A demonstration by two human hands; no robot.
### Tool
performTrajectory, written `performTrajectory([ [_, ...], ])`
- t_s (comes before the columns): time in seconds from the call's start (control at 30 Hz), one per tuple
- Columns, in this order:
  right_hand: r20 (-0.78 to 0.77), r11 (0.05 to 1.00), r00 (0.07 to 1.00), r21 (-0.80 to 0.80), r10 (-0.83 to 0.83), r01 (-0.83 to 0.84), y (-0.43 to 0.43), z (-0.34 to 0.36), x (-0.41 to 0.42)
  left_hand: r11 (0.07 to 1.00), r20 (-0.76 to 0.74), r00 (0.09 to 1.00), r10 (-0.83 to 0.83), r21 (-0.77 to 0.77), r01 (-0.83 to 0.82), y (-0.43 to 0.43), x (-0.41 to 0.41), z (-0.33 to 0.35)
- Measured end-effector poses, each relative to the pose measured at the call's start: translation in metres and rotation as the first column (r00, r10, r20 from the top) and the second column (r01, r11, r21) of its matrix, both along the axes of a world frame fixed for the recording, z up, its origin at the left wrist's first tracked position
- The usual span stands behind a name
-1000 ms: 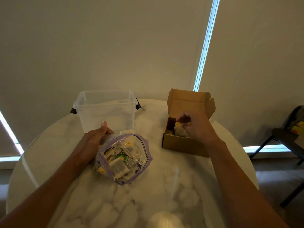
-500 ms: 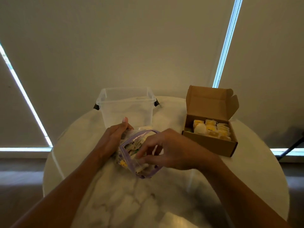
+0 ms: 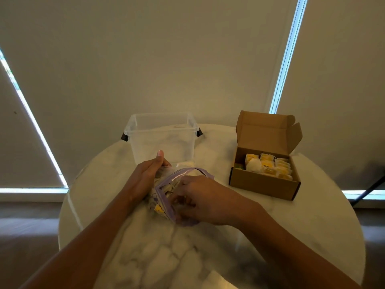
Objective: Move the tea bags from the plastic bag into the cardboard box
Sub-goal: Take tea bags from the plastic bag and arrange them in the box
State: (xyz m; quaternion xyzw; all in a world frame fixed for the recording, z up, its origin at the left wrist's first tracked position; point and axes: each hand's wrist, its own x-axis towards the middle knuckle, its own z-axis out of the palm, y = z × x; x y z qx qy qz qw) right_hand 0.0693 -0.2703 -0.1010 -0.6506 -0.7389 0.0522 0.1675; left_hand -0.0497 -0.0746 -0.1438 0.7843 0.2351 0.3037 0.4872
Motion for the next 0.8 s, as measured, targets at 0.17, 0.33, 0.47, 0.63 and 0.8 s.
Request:
performTrajectory([
  [0.17, -0.368, 0.994, 0.925, 0.015, -0.098, 0.112, -0.019, 0.017, 0.023, 1.0, -0.006, 1.0, 0.001, -0.004, -0.001, 0.001, 0.001, -0.001],
  [0.33, -0.76, 0.98, 0.621, -0.116, -0.193, 0.162, -0.032, 0.032, 0.038, 1.0, -0.012, 1.0, 0.013, 0.008, -0.013, 0.002, 0.001, -0.001],
  [0.47, -0.826, 0.982, 0.531, -0.139, -0.188, 0.13, -0.035, 0.034, 0.04, 1.0, -0.007, 1.0, 0.021, -0.008, -0.021, 0.0, 0.001, 0.0],
  [0.63, -0.908, 0.989, 0.391, -0.14, -0.149, 0.053, -0.036, 0.032, 0.042, 0.999, -0.005, 1.0, 0.028, -0.018, -0.028, 0.0, 0.0, -0.001],
  [0.8, -0.956, 0.996, 0.281, -0.069, -0.084, 0.063, -0.036, 0.03, 0.043, 0.999, -0.023, 0.999, 0.03, -0.034, -0.031, 0.002, -0.002, -0.002],
])
